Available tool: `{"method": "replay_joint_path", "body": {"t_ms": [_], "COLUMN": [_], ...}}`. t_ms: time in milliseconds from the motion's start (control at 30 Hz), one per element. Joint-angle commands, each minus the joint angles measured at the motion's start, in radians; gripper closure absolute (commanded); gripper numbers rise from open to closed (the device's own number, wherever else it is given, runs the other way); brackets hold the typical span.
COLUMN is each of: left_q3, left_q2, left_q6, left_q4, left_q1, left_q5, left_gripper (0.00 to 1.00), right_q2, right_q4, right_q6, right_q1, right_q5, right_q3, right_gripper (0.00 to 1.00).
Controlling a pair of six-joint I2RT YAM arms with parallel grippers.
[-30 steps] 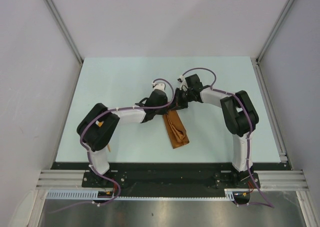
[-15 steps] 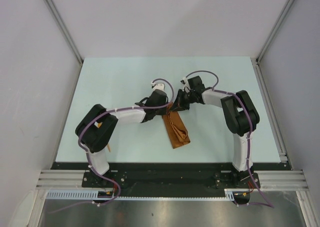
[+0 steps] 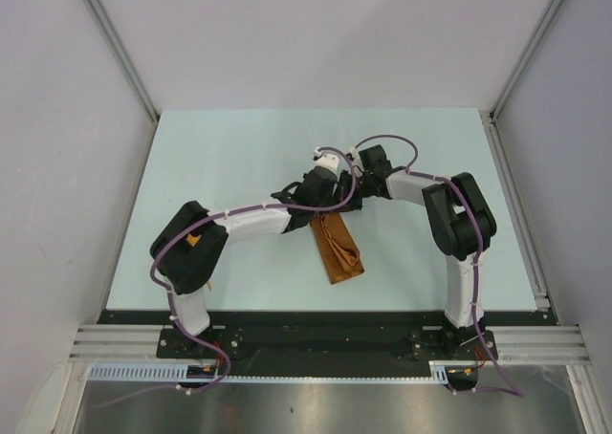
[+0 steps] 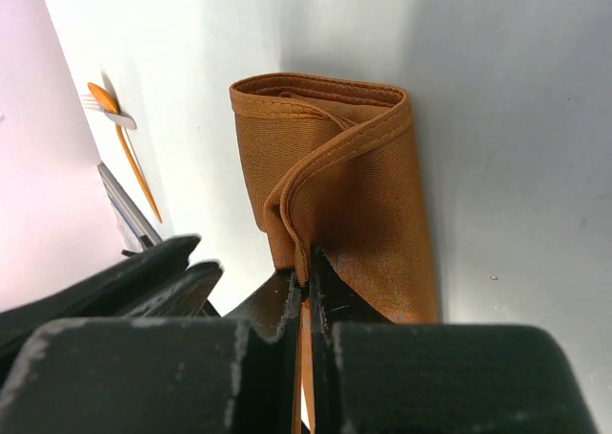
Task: Fold the napkin into a case and place the utensils inside
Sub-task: Grasp the top corner of the smaller rectangle folded napkin from the folded napkin.
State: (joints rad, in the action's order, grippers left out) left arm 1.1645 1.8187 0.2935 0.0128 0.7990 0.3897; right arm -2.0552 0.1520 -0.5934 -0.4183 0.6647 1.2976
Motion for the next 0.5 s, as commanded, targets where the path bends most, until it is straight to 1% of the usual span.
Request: {"method": "replay_joint_path", "body": {"t_ms": [0, 100, 200, 267, 467], "left_q3": [0.046, 0.049, 0.052, 0.05, 0.07], "left_q2": [0.034, 0.045, 0.057, 0.062, 0.086], "left_q6": [-0.1, -0.137, -0.165, -0.186, -0.229], "left_q4": [0.061, 0.073, 0.081, 0.076, 0.081], "left_q1": [0.0, 0.002, 0.005, 0.016, 0.04], "left_q5": [0.015, 0.0, -0.023, -0.006, 0.047], "left_gripper": [0.83, 0.83, 0.8, 0.77, 0.73], "right_q2": [0.013, 0.013, 0.015, 0.013, 0.015], "right_q4": [-0.014, -0.019, -0.02, -0.025, -0.028], "right_q6": [0.004, 0.003, 0.003, 0.001, 0.0], "right_q1": [0.003, 0.003, 0.004, 0.003, 0.0], "right_q5": [0.03, 0.033, 0.032, 0.033, 0.033], "right_q3": [-0.001, -0.006, -0.009, -0.009, -0.011], "right_gripper": [1.0, 1.0, 1.0, 1.0, 1.0]}}
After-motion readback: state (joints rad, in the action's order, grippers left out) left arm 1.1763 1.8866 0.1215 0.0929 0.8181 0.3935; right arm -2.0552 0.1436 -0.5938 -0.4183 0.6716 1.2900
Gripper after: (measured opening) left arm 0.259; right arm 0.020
